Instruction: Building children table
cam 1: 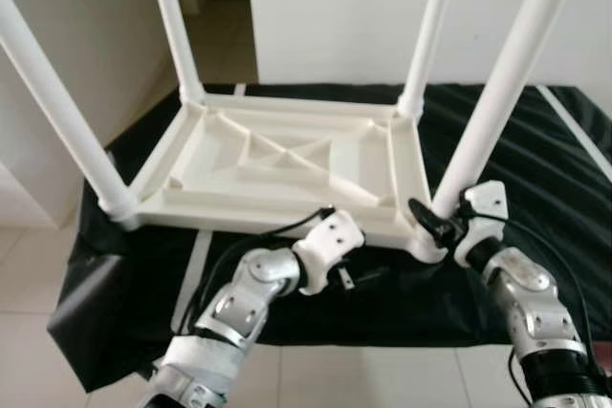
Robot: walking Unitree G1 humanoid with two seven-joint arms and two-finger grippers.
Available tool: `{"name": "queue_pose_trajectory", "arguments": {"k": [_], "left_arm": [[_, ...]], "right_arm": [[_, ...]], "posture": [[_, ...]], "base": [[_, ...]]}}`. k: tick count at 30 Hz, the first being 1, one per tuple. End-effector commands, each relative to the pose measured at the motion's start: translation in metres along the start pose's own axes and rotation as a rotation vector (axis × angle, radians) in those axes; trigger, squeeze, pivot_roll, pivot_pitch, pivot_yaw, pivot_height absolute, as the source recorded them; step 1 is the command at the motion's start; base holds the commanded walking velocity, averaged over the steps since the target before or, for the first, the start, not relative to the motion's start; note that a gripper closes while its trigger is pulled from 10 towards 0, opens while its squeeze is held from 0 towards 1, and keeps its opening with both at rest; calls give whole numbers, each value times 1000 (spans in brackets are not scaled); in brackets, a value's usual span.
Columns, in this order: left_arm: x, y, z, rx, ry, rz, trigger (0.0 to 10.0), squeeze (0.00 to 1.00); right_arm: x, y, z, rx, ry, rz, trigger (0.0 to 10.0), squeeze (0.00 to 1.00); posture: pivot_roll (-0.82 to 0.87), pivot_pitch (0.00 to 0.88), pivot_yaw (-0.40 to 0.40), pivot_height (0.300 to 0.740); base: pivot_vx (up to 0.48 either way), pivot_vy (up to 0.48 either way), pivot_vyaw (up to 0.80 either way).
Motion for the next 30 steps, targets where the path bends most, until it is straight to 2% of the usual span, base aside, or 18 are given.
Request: {"name": "queue_pose_trajectory", "arguments": {"k": [1, 5, 6, 7, 9, 13, 16, 18, 20, 23, 26, 29, 30], "left_arm": [[-2, -2, 2, 11, -3, 6, 10000, 0], [-2, -2, 2, 11, -4, 7, 10000, 0], [-2, -3, 2, 11, -2, 7, 10000, 0], [-3, -3, 3, 10, 2, 9, 10000, 0], [-3, -3, 2, 8, 2, 10, 10000, 0], [-3, -4, 0, 0, -1, 10, 10000, 0], [-4, -4, -2, -8, -2, 11, 10000, 0], [-5, -4, -2, -10, -1, 17, 10000, 0], [-5, -5, -3, -10, 0, 20, 10000, 0], [-7, -7, -5, -14, -5, 23, 10000, 0], [-9, -8, -6, -16, -7, 29, 10000, 0], [-10, -9, -7, -10, -15, 34, 10000, 0], [-10, -9, -7, -10, -15, 34, 10000, 0]], "right_arm": [[-13, -6, -2, -15, 34, 38, 0, 0], [-15, -8, -3, -21, 42, 41, 0, 0], [-15, -8, -4, -42, 53, 41, 3294, 0], [-13, -7, -5, -95, 137, 13, 10000, 0], [-8, -5, -4, -137, 173, -15, 10000, 0], [-3, -3, -3, -224, 178, -27, 10000, 0], [-4, -1, -2, -286, 148, -10, 10000, 0], [-8, -1, -4, -444, 196, 11, 10000, 0], [-12, -2, -4, -537, 244, 34, 10000, 0], [-16, -7, 0, -670, 237, 63, 10000, 0], [-17, -9, 3, -743, 216, 74, 10000, 0], [-23, -12, 14, -854, 252, 111, 10000, 0], [-23, -12, 14, -854, 252, 111, 10000, 0]], "posture": [[18, 0, 6, 740], [18, 0, 6, 740], [14, 0, 11, 740], [10, 0, 13, 740], [8, 0, 12, 740], [1, 0, 16, 740], [-3, 0, 17, 740], [-6, 0, 20, 740], [-8, 0, 22, 740], [-8, 0, 19, 740], [-6, 0, 18, 740], [5, 0, 7, 740], [5, 0, 7, 740]], "base": [[0, 0, 0], [0, 0, 0], [0, 0, 0], [0, 0, 0], [0, 0, 0], [0, 0, 0], [0, 0, 0], [0, 0, 0], [0, 0, 0], [0, 0, 0], [0, 0, 0], [0, 0, 0], [0, 0, 0]]}}
Point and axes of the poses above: a point about 5 cm out from each wrist's last joint towards the gripper, its own y axis pointing out of the wrist towards the gripper, its own x axis along the axis of the wrist's last joint, z = x × y, the point moved 3 cm from there along y, pointing out of the wrist towards the gripper
